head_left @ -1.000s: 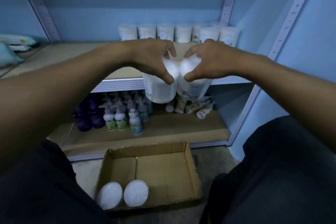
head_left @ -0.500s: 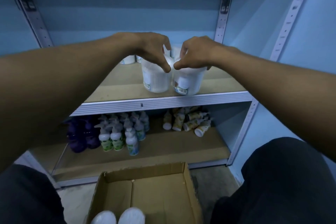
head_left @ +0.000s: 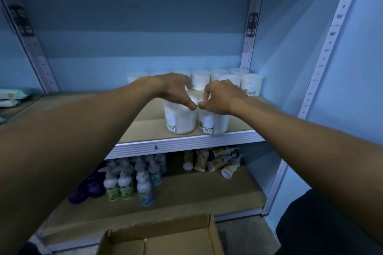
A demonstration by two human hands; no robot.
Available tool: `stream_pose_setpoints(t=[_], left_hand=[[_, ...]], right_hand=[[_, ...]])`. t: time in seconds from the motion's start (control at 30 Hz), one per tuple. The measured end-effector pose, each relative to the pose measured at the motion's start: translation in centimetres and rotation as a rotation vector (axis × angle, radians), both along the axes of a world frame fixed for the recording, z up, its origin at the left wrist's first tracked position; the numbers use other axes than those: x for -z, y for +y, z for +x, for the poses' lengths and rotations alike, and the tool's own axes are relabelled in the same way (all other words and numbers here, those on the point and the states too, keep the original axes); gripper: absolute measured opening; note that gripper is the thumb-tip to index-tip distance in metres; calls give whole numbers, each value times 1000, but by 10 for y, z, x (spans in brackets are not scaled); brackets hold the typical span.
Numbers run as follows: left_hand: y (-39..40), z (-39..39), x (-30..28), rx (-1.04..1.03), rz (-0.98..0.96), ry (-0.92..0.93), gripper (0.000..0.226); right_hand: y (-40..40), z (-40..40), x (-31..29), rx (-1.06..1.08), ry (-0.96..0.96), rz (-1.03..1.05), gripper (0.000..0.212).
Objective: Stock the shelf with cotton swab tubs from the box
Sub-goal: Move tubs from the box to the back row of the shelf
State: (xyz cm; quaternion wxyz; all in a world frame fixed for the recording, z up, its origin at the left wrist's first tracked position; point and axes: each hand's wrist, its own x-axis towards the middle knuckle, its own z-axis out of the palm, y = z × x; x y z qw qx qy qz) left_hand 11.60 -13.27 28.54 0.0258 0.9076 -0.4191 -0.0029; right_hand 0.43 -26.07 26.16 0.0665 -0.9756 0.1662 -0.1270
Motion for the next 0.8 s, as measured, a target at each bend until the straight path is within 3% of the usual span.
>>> stream_pose_setpoints(t=[0.23,0.43,0.63,0.8], left_hand=[[3,8,8,-20,-41,108,68],[14,0,2,32,-27,81,65],[30,-9,-5,65,-22,44,59],[35,-9,1,103,-69,43,41]], right_hand=[[-9,0,-2,-81,69,6,29],[-21,-8,-9,-139,158,53,25],[-25,-20,-10,-161,93,39,31],[-20,-20,-3,-152,33,-21,26]])
